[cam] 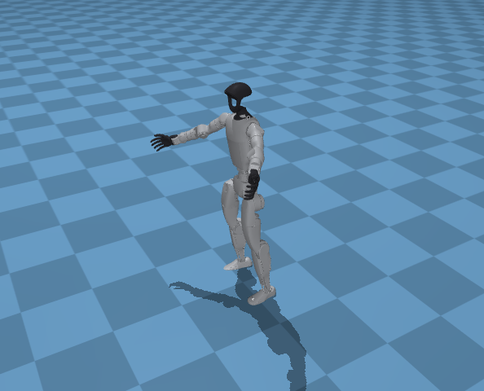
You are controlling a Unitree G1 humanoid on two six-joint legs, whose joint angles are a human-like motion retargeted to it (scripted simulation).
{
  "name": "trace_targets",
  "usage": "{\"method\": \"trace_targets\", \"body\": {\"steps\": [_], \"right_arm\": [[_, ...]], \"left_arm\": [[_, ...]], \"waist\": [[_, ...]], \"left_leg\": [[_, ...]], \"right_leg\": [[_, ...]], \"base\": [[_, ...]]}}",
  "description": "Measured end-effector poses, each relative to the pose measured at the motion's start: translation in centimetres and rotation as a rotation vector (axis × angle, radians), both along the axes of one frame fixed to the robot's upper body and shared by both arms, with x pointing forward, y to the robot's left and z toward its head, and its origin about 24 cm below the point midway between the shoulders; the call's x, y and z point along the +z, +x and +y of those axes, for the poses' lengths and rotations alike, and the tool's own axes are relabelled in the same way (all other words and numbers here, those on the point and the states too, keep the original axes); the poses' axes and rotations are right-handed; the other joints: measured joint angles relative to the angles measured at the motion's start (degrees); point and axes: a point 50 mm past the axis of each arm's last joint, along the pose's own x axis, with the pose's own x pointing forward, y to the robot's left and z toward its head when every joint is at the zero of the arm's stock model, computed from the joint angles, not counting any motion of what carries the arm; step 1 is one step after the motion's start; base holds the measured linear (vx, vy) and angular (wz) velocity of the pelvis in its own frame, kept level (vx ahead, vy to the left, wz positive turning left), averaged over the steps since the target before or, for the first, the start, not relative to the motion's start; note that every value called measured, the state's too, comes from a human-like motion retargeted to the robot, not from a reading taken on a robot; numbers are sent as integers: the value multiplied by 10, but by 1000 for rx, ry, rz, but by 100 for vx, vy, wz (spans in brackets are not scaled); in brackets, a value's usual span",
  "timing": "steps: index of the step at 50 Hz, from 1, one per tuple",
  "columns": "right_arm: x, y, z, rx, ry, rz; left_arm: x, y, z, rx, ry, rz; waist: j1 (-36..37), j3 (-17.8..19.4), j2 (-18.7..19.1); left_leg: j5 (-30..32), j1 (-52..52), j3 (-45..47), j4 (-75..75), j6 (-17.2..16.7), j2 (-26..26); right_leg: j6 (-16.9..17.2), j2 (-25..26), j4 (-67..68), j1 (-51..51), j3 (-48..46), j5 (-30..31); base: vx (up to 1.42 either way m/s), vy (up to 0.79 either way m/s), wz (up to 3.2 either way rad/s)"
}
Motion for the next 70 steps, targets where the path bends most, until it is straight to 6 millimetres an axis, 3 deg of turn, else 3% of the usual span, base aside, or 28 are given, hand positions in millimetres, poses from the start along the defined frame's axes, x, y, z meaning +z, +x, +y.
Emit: {"method": "trace_targets", "body": {"steps": [2, 5, 8, 10, 13, 17, 20, 23, 30, 37, 47, 70], "right_arm": [[36, 43, 25, 182, -132, -31], [82, 98, 84, 492, -339, -65], [123, 133, 160, 799, -511, -155], [145, 143, 214, 1025, -590, -222], [169, 141, 292, 1362, -645, -329], [193, 116, 378, 1741, -644, -477], [206, 91, 429, 1955, -488, -605], [206, 71, 460, 2095, -385, -669], [189, 50, 491, 2232, -143, -673], [175, 48, 492, 2255, -53, -626], [174, 51, 487, 2223, -25, -626], [180, 59, 473, 2203, -99, -596]], "left_arm": [[55, 39, -24, -138, 112, -150], [130, 85, -83, -409, 305, -329], [194, 108, -159, -669, 510, -480], [228, 111, -214, -856, 647, -566], [262, 100, -296, -1137, 828, -681], [286, 66, -386, -1466, 995, -832], [292, 41, -431, -1657, 1030, -886], [290, 21, -460, -1776, 1057, -938], [274, 6, -482, -1901, 1076, -925], [253, 12, -481, -1969, 1045, -828], [227, 25, -475, -2034, 934, -716], [235, 35, -465, -1956, 955, -721]], "waist": [[-2, -10, 2], [-6, -23, 3], [-8, -35, 3], [-9, -41, 2], [-8, -51, 1], [-7, -59, 0], [-6, -72, 2], [-5, -76, 4], [-4, -76, 10], [-2, -73, 13], [-7, -71, 9], [-6, -70, -3]], "left_leg": [[1, 0, -2, 0, -2, 1], [2, 0, -4, 1, -3, 0], [2, 0, -4, 0, -4, 1], [1, -1, -5, 0, -5, 2], [1, -3, -3, 0, -7, 4], [-1, -7, 0, 1, -8, 6], [5, -22, 8, -3, -8, 11], [4, -24, 11, -2, -8, 12], [0, -17, 18, -2, -8, 13], [-5, -8, 23, 0, -8, 15], [-7, -3, 28, 1, -8, 17], [-8, -7, 22, 0, -7, 17]], "right_leg": [[0, 1, -1, 1, -2, 0], [0, 0, 0, 3, -5, -1], [0, 0, 6, 0, -5, -3], [0, 1, 5, 0, -5, -3], [0, 3, 5, -4, -3, -3], [0, 6, 5, -10, 2, -3], [0, 14, 2, -31, 8, 4], [0, 15, 1, -35, 11, 5], [0, 16, 3, -32, 18, 2], [0, 16, 10, -28, 23, -3], [0, 18, 12, -26, 26, -5], [0, 17, 8, -24, 15, -5]], "base": [[0, 0, 0], [0, 0, 0], [0, 0, 0], [0, 0, 0], [0, 0, 0], [0, 0, 0], [-1, -2, -16], [0, -1, -6], [0, 0, 0], [0, 0, 0], [0, 0, 0], [0, 0, 0]]}}
